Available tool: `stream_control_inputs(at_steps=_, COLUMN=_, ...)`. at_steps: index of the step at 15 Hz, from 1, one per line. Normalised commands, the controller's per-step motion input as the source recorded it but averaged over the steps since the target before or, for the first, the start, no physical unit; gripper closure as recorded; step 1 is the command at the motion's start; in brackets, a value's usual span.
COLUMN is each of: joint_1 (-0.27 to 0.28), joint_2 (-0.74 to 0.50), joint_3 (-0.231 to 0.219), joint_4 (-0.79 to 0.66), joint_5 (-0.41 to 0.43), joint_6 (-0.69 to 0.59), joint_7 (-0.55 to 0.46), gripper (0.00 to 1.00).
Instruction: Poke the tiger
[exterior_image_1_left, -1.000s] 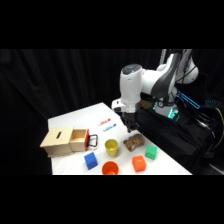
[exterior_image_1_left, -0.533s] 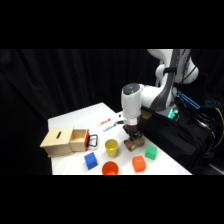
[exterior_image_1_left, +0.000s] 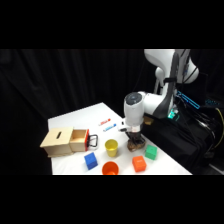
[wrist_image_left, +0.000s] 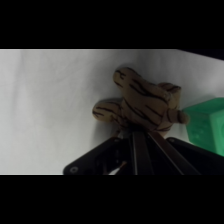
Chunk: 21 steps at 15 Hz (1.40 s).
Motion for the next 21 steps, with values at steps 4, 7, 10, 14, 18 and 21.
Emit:
stream_control_inputs(at_steps=4, joint_1=0.099, joint_2=-0.33, joint_3=0.002, joint_4=-0.09, joint_5=-0.030, joint_6=-0.35, joint_7=0.13, gripper=0.96)
stream_control_inputs(at_steps=7, joint_1=0.031, joint_2=-0.59, joint_3=0.023, joint_4=-0.07, joint_5=-0.024, joint_6=-0.59, joint_7=0.10, gripper=0.95)
stream_control_inputs(at_steps=10, joint_1=-0.034, joint_2=-0.53, joint_3=0.033, joint_4=0.03, joint_5=-0.014, joint_6=-0.56, joint_7=0.04, gripper=0.96)
stream_control_inputs(at_steps=14, joint_1=-0.078, joint_2=-0.40, joint_3=0.025, joint_4=0.10, joint_5=0.002, joint_6=-0.44, joint_7=-0.01, gripper=0.95)
stream_control_inputs(at_steps=18, joint_1=-0.097, joint_2=-0.24, joint_3=-0.001, joint_4=0.17, joint_5=0.022, joint_6=-0.35, joint_7=-0.05, gripper=0.70)
stream_control_inputs(at_steps=21, joint_1=-0.088, joint_2=-0.15, joint_3=-0.016, joint_4=0.17, joint_5=0.040, joint_6=-0.25, joint_7=-0.07, gripper=0.61)
